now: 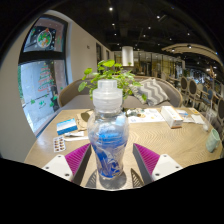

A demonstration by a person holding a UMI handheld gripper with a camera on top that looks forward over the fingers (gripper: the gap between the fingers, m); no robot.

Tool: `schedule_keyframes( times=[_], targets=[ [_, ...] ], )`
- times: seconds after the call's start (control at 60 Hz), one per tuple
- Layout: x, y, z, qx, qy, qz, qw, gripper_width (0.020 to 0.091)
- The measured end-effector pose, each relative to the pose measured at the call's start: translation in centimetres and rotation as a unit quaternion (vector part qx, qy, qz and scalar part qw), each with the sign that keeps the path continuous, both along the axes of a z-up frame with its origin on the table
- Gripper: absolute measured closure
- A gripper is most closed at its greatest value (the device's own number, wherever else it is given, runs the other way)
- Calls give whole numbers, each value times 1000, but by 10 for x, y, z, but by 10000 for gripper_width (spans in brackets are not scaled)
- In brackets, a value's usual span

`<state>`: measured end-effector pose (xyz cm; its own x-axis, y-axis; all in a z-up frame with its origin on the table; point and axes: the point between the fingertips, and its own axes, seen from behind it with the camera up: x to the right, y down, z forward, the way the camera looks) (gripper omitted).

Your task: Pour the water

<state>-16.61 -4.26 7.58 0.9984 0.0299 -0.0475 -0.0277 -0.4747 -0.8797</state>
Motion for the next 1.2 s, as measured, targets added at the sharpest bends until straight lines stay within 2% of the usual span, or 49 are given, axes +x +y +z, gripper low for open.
schedule_keyframes(
  times=[0.067,0.1,0.15,0.217,0.383,0.55,0.817,0.917,1.033,1.2],
  targets=[
    [-1,12,-4,7,1,2,1000,341],
    [-3,15,-4,13,1,8,1000,425],
    [-8,17,-3,20,-1,17,1000,588],
    [-9,19,-3,25,-3,18,1000,615],
    [-5,17,3,21,13,19,1000,795],
    [14,5,37,12,91,7,996,804],
    [98,-7,153,41,328,-17,944,805],
    [145,-4,180,42,457,-30,888,806],
    [207,-2,192,30,597,-53,800,807],
    [294,11,169,16,755,-98,648,808]
  ],
)
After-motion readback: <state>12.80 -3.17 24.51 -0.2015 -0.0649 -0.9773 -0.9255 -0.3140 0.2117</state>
